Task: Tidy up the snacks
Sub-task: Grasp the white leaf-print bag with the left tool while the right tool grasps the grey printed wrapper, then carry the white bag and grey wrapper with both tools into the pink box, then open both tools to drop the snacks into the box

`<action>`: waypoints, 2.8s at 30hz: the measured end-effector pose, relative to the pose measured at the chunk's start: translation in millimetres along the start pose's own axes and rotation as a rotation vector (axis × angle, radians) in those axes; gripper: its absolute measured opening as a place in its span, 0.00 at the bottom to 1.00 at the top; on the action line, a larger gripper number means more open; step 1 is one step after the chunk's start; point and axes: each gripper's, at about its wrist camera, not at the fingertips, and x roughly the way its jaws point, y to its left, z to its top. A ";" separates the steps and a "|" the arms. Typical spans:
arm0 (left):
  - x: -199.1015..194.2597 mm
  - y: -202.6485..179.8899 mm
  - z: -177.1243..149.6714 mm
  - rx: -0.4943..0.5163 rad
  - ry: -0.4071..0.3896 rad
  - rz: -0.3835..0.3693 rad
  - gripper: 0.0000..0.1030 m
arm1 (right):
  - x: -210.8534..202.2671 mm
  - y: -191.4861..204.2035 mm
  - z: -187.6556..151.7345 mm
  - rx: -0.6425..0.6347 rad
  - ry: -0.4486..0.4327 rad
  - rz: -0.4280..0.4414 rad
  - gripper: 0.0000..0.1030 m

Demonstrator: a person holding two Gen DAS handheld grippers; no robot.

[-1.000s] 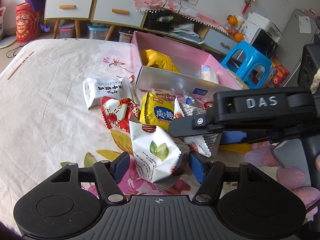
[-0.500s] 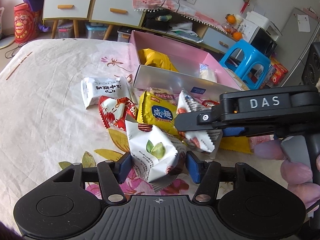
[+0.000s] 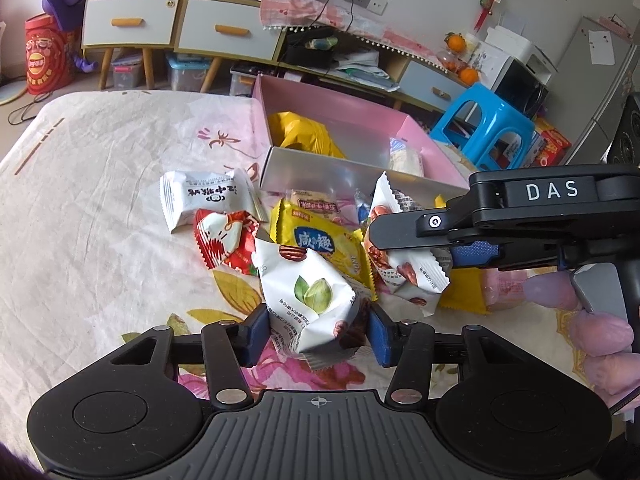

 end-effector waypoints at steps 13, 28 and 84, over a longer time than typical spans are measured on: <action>-14.2 -6.2 22.8 -0.001 -0.056 -0.020 0.45 | -21.3 -4.7 16.5 0.059 -0.062 0.043 0.52; -1.8 -19.5 74.3 -0.013 -0.136 0.012 0.46 | -45.5 -34.7 61.3 0.173 -0.227 0.031 0.52; 111.4 -77.3 139.4 0.171 -0.078 0.087 0.93 | -1.2 -97.5 124.2 0.180 -0.299 -0.184 0.85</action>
